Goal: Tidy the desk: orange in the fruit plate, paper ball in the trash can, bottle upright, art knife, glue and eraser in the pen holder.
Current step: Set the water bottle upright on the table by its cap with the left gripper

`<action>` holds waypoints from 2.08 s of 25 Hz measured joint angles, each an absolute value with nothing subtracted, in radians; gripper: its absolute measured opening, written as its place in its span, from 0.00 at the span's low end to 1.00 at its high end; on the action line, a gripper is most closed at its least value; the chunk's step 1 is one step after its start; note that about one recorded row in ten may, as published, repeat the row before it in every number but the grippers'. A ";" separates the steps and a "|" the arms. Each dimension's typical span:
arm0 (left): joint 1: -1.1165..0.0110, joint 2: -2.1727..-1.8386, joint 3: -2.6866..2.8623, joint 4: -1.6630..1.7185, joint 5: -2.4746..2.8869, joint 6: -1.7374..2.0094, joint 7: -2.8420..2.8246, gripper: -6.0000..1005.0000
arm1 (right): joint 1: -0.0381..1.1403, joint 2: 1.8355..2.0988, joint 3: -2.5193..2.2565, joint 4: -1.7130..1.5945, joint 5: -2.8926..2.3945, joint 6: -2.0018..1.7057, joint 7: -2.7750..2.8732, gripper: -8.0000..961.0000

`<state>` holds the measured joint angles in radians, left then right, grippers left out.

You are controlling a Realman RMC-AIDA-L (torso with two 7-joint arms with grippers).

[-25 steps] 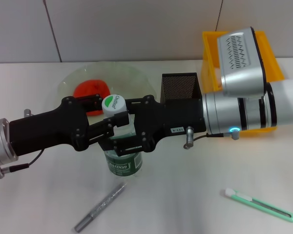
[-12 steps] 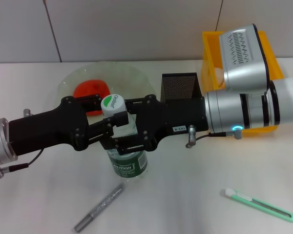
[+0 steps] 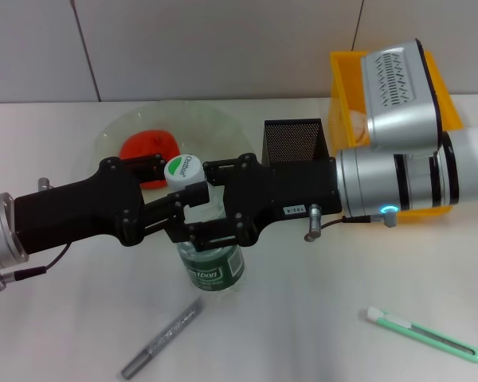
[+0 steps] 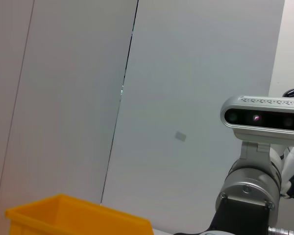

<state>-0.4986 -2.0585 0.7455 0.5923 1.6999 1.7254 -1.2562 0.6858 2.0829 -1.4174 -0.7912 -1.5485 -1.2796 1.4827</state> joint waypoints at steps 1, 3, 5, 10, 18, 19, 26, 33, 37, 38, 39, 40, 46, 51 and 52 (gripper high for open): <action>-0.499 -2.058 0.745 0.592 1.700 1.725 -1.256 0.45 | 0.686 2.083 -1.417 -0.791 -1.549 -1.280 1.483 0.73; -0.498 -2.058 0.745 0.593 1.700 1.725 -1.256 0.45 | 0.686 2.083 -1.417 -0.789 -1.549 -1.279 1.483 0.73; -0.498 -2.059 0.745 0.593 1.700 1.725 -1.256 0.45 | 0.686 2.083 -1.417 -0.789 -1.549 -1.279 1.483 0.74; -0.498 -2.059 0.746 0.594 1.700 1.725 -1.256 0.45 | 0.686 2.083 -1.417 -0.786 -1.549 -1.279 1.483 0.75; -0.498 -2.059 0.745 0.594 1.699 1.726 -1.258 0.45 | 0.689 2.083 -1.419 -0.783 -1.551 -1.279 1.502 0.78; -0.498 -2.059 0.745 0.594 1.699 1.726 -1.258 0.45 | 0.689 2.083 -1.421 -0.783 -1.551 -1.278 1.503 0.78; -0.498 -2.059 0.745 0.594 1.699 1.726 -1.258 0.45 | 0.689 2.083 -1.426 -0.783 -1.551 -1.275 1.503 0.80; -0.499 -2.059 0.745 0.593 1.699 1.726 -1.258 0.45 | 0.685 2.083 -1.418 -0.791 -1.551 -1.277 1.509 0.80; -0.497 -2.059 0.745 0.593 1.699 1.726 -1.258 0.45 | 0.680 2.082 -1.418 -0.802 -1.551 -1.280 1.519 0.80; -0.496 -2.059 0.745 0.593 1.699 1.726 -1.258 0.45 | 0.680 2.082 -1.418 -0.802 -1.551 -1.280 1.519 0.80; -0.496 -2.059 0.746 0.593 1.699 1.726 -1.258 0.45 | 0.677 2.081 -1.418 -0.807 -1.551 -1.281 1.523 0.80; -0.497 -2.059 0.746 0.593 1.699 1.726 -1.258 0.45 | 0.674 2.081 -1.419 -0.815 -1.552 -1.281 1.529 0.80; -0.498 -2.059 0.746 0.592 1.700 1.726 -1.258 0.45 | 0.650 2.080 -1.417 -0.904 -1.638 -1.282 1.617 0.80; -0.499 -2.059 0.746 0.592 1.700 1.726 -1.258 0.44 | 0.618 2.079 -1.418 -0.973 -1.645 -1.289 1.649 0.80; -0.499 -2.059 0.745 0.592 1.700 1.726 -1.258 0.44 | 0.613 2.079 -1.418 -0.984 -1.647 -1.293 1.656 0.80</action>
<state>-0.4987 -2.0585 0.7455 0.5919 1.7001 1.7261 -1.2579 0.6130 2.0792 -1.4181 -0.9843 -1.6470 -1.2933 1.6559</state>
